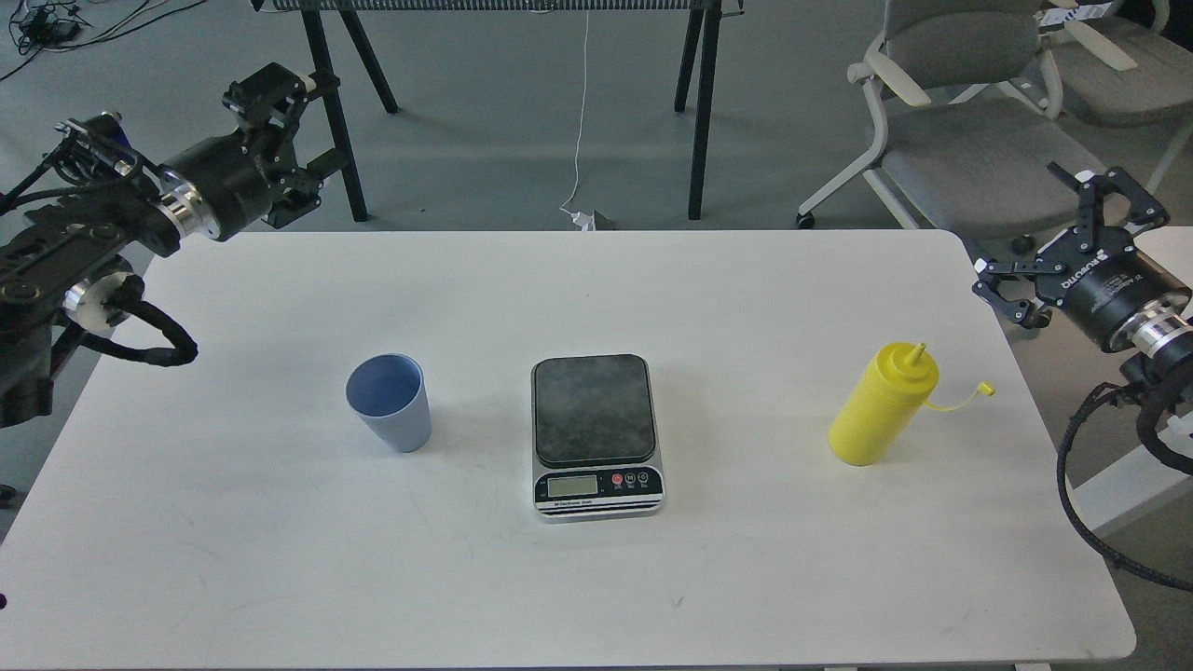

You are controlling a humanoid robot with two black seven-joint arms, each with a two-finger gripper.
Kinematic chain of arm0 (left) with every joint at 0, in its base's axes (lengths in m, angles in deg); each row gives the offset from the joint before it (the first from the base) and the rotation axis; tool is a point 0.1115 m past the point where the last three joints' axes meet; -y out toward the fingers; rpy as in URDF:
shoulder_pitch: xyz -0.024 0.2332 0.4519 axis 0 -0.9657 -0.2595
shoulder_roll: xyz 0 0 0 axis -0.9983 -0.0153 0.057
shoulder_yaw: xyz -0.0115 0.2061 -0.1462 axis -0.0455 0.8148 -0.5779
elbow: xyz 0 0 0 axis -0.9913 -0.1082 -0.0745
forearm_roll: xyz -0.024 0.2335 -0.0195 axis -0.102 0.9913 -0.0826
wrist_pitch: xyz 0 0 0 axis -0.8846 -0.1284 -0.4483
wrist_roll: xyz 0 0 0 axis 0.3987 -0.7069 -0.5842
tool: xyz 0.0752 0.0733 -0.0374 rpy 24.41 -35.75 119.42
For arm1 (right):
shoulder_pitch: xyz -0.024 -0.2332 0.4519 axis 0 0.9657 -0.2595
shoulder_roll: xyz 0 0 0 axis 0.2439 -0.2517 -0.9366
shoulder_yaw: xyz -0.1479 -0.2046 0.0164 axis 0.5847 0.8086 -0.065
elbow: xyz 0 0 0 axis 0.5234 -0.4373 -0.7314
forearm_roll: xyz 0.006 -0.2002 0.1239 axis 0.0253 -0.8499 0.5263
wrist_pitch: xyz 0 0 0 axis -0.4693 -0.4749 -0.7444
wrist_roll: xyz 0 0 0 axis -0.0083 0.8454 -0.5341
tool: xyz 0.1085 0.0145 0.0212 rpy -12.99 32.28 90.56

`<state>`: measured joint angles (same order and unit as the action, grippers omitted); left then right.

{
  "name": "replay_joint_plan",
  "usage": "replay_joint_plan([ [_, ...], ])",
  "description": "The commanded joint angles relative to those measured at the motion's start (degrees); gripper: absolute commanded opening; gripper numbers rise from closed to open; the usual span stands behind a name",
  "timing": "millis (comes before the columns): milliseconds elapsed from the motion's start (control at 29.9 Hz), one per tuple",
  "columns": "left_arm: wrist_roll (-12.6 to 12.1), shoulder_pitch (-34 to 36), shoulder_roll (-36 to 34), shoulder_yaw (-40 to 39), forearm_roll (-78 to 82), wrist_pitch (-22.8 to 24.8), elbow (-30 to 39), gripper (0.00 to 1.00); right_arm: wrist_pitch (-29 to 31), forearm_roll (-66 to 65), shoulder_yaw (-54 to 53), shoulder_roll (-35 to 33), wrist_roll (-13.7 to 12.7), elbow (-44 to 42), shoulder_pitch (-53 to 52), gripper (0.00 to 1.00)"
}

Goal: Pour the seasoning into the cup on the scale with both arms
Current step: 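Raise the left gripper and swing it toward the blue cup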

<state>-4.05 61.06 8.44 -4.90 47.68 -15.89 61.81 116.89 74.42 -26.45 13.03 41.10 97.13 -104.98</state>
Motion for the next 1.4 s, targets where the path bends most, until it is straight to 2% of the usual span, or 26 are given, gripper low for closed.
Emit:
replay_joint_plan([
  [0, 0.0, 0.1, 0.0, -0.2, -0.4, 0.0, 0.0, 1.00, 0.0, 0.0, 0.0, 0.2, 0.0, 0.0, -0.2, 0.99],
  [435, 0.0, 0.2, -1.5, -2.0, -5.3, 0.0, -0.4, 1.00, 0.0, 0.0, -0.1, 0.1, 0.0, 0.6, -0.1, 0.99],
  [568, 0.0, 0.9, -0.6, -2.6, -6.3, 0.0, -4.5, 1.00, 0.0, 0.0, -0.3, 0.1, 0.1, 0.7, -0.1, 0.99],
  [635, 0.0, 1.1, 0.0, -1.7, -5.0, 0.0, -6.4, 1.00, 0.0, 0.0, -0.3, 0.3, 0.3, 0.6, 0.0, 0.99],
  [970, 0.0, 7.3, -0.2, -1.6, 1.8, 0.0, -5.8, 1.00, 0.0, 0.0, -0.3, 2.2, 0.4, 0.6, 0.3, 0.99],
  [1104, 0.0, 10.0, -2.8, -1.8, 15.9, 0.0, -5.5, 1.00, 0.0, 0.0, -0.6, 1.9, 0.4, 0.6, 0.2, 0.99],
  [1204, 0.0, 13.0, -5.5, -1.7, 30.4, 0.0, 0.6, 1.00, 0.0, 0.0, -0.6, 1.7, 0.4, 0.6, 0.2, 0.99],
  [1371, 0.0, 14.4, -9.4, -1.7, 59.6, 0.0, 17.7, 1.00, 0.0, 0.0, -0.4, 1.6, 0.4, 0.5, 0.4, 0.99],
])
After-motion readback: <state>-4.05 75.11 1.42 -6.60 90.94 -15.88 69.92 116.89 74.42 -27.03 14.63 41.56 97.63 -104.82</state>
